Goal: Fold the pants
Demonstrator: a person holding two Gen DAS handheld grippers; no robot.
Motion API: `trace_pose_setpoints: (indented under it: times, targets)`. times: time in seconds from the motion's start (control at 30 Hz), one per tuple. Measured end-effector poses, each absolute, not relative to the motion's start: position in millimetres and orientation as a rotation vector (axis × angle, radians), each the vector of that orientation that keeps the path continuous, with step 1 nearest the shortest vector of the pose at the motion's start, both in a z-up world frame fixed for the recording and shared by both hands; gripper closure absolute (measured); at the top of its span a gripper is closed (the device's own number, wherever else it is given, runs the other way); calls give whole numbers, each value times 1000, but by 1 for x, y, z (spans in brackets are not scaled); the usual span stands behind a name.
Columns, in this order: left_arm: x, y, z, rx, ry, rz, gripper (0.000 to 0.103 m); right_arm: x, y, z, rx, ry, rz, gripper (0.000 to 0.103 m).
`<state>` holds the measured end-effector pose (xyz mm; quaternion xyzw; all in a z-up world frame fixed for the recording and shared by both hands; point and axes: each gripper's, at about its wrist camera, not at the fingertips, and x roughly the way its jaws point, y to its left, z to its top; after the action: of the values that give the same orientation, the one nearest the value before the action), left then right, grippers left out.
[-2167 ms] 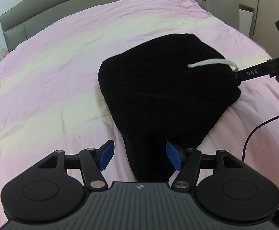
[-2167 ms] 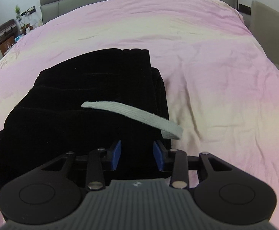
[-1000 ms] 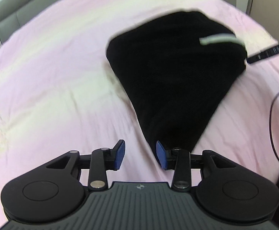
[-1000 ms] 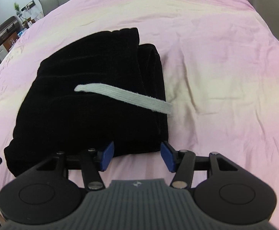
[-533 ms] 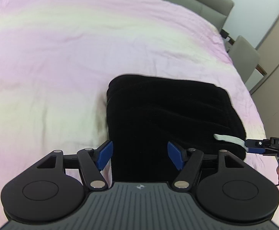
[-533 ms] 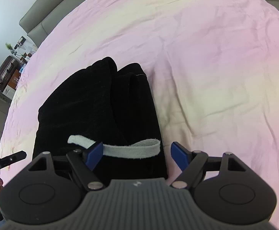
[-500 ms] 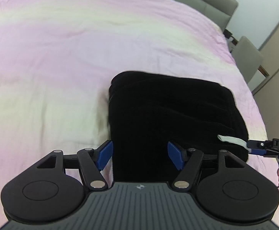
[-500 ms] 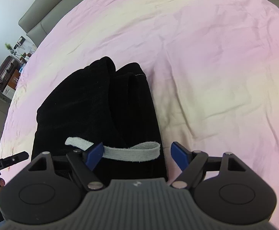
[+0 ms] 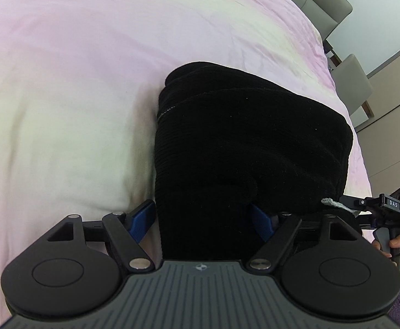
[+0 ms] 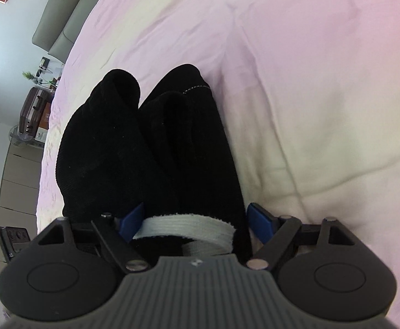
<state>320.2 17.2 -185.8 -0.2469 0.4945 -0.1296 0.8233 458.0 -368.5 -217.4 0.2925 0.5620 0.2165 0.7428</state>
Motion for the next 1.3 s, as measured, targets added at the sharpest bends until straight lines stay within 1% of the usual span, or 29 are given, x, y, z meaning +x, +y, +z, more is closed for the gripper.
trace_pose_setpoints:
  times: [0.1, 0.13, 0.23, 0.37, 0.47, 0.53, 0.7, 0.87, 1.1, 1.3]
  targets:
    - [323, 17, -190, -540, 1053, -290, 16, 463, -368, -225, 688, 1229, 495, 31]
    - [324, 17, -190, -548, 1052, -296, 21, 464, -367, -227, 694, 1224, 498, 33]
    - [320, 19, -189, -559, 1047, -301, 28, 462, -365, -224, 695, 1206, 512, 40]
    - [317, 21, -180, -566, 1049, -282, 39, 447, -358, -201, 605, 1165, 519, 46]
    - [310, 19, -168, -538, 1040, -257, 45, 440, -346, -177, 527, 1137, 494, 50]
    - [304, 19, -159, -522, 1032, -243, 47, 435, -337, -159, 481, 1111, 482, 53]
    - [277, 20, -130, -433, 1019, -229, 48, 415, -309, -113, 393, 1076, 485, 56]
    - [239, 45, -100, -395, 994, -219, 48, 384, -275, -77, 352, 1066, 509, 57]
    - [183, 97, -40, -315, 928, -176, 48, 338, -220, -33, 379, 1025, 568, 57]
    - [140, 164, 26, -188, 893, -121, 49, 304, -137, 6, 421, 990, 656, 57]
